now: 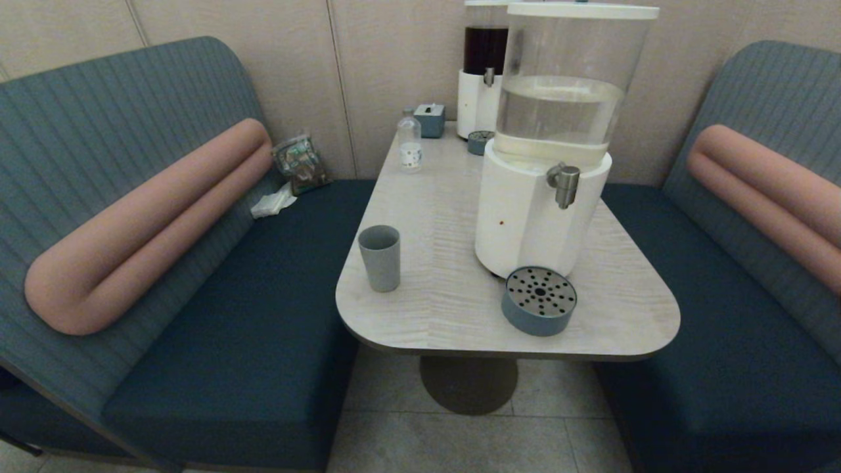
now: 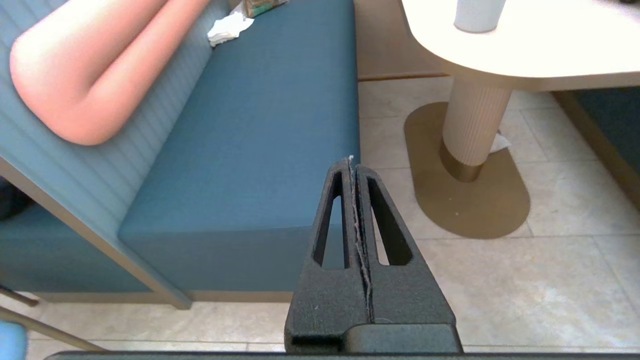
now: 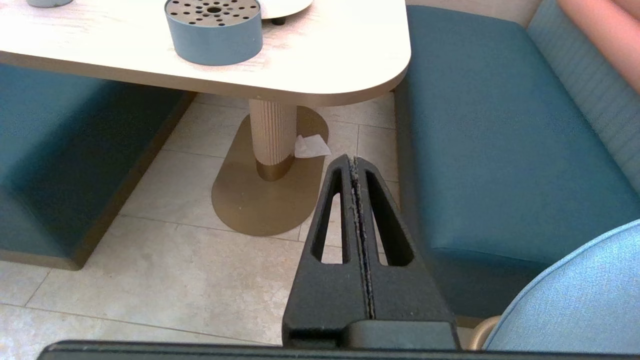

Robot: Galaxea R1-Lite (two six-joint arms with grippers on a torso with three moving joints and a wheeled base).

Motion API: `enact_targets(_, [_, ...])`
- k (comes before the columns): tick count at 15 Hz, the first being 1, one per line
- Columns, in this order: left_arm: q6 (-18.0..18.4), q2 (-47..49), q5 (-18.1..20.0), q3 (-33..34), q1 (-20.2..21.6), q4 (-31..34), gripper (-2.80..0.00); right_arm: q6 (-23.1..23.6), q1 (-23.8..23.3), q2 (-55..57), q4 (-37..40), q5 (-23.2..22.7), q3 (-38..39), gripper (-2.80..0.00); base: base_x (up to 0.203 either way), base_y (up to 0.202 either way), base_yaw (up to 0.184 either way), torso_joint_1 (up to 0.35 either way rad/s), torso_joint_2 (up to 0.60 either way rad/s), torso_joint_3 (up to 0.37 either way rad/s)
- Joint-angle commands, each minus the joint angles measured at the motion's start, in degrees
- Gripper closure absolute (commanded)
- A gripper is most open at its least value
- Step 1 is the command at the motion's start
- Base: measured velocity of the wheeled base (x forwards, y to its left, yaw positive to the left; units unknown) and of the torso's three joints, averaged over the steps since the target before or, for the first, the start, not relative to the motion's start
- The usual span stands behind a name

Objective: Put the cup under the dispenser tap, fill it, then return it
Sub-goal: Pick up the cup

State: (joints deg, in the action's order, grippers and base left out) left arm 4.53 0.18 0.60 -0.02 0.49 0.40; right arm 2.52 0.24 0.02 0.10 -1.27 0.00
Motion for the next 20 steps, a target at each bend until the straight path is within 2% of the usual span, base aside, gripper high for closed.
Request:
enact_targets(1, [-0.1, 0.0, 0.0, 0.0, 0.0, -0.1, 0.00, 0.0, 0.0, -0.2, 0.0, 0.0, 0.0, 0.00, 0.000, 0.000, 0.000, 0.000, 0.00, 0.000])
enact_targets(3, [0.1, 0.0, 0.2, -2.4, 0.0, 0.0, 0.00, 0.0, 0.0, -0.2, 0.0, 0.0, 0.0, 0.00, 0.000, 0.000, 0.000, 0.000, 0.00, 0.000])
enact_targets(5, [0.3, 0.5, 1.8, -7.9, 0.0, 1.8, 0.00, 0.0, 0.0, -0.2, 0.0, 0.0, 0.0, 0.00, 0.000, 0.000, 0.000, 0.000, 0.00, 0.000])
enact_targets(9, [0.2, 9.9, 5.8, -16.8, -0.1, 4.9, 0.00, 0.0, 0.0, -0.2, 0.0, 0.0, 0.0, 0.00, 0.000, 0.000, 0.000, 0.000, 0.00, 0.000])
enact_targets(13, [0.2, 8.5, 6.3, -15.4, -0.1, 5.3, 0.00, 0.0, 0.0, -0.2, 0.0, 0.0, 0.0, 0.00, 0.000, 0.000, 0.000, 0.000, 0.00, 0.000])
enact_targets(17, [-0.8, 26.6, 6.8, -20.9, -2.4, 1.5, 0.00, 0.0, 0.0, -0.2, 0.0, 0.0, 0.0, 0.00, 0.000, 0.000, 0.000, 0.000, 0.00, 0.000])
enact_targets(20, [-1.4, 45.5, 9.1, -24.3, -3.0, -8.1, 0.00, 0.0, 0.0, -0.2, 0.0, 0.0, 0.0, 0.00, 0.000, 0.000, 0.000, 0.000, 0.00, 0.000])
